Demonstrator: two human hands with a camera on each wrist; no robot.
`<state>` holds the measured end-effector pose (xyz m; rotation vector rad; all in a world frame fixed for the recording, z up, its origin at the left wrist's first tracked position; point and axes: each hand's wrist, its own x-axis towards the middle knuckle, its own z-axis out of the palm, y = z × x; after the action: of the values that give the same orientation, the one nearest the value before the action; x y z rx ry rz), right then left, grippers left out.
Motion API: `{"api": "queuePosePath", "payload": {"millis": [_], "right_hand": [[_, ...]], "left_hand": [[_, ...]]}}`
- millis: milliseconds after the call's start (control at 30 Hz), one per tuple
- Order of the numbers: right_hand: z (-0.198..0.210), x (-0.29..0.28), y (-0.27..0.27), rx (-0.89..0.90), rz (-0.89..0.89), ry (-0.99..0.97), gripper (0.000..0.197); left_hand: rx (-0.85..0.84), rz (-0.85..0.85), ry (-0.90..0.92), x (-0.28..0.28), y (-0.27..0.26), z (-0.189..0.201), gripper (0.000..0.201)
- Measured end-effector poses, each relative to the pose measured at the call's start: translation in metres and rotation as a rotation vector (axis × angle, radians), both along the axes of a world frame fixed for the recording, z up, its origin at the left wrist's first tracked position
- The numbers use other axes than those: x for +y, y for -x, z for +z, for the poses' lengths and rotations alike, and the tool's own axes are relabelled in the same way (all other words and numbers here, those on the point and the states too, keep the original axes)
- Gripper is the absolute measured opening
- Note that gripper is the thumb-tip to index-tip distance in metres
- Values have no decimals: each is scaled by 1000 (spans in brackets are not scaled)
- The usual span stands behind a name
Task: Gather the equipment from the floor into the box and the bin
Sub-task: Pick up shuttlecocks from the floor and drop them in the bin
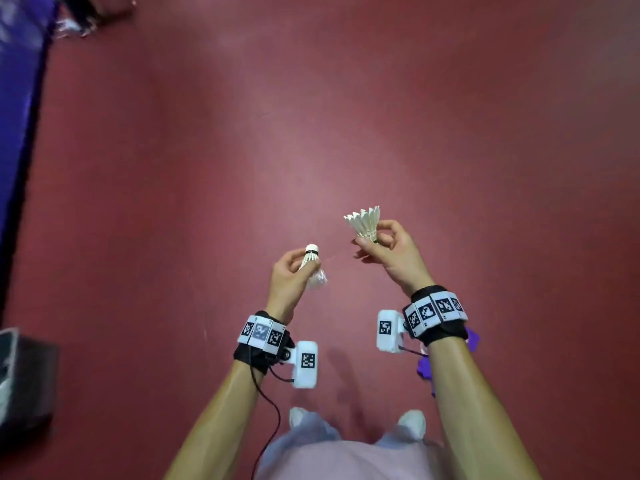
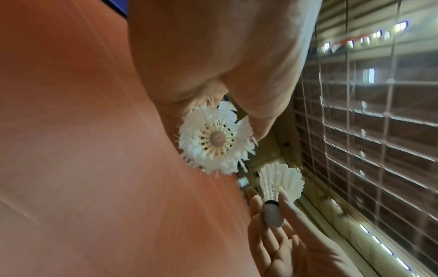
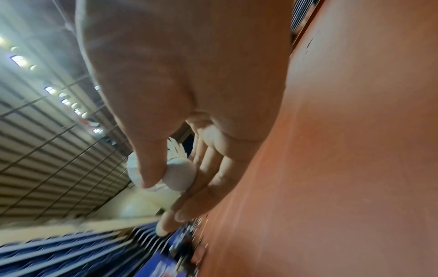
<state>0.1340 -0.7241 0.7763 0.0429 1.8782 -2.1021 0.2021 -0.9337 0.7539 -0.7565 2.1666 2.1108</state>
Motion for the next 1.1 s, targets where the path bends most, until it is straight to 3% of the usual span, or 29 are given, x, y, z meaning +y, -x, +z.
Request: {"api": "queuePosePath", "payload": {"millis": [100,267,333,400,600,700,833,1100], "right_hand": [[-1,-115,-15,-38,171,94,54],[-3,-270,-75,-77,463,96,91],[1,-327,-96,-50,585,69,88],[3,-382,-110,9,684,30,72],[-4,-532,-148,112,897,-77,56],[-8,-597,-162,136,976,-110,64],[-12,-693,-164,201,1072,-141,81],[5,-919,-144,299,1285,-140,66]], "left_hand": [[-10,212,-84,-101,-54,-1,36],[-15,512,-170,-229,-155,0,20],[-15,648,-175,-276,-192,-2,21],[-9,780,-189,-316,-224,-4,25],[55,1043,-209,-403,-301,-5,6],[71,1174,-231,-445,-321,-9,15],[102,1296,-236,-517,-326,-17,12],[85,1478,-230,-679,-312,-3,8]]}}
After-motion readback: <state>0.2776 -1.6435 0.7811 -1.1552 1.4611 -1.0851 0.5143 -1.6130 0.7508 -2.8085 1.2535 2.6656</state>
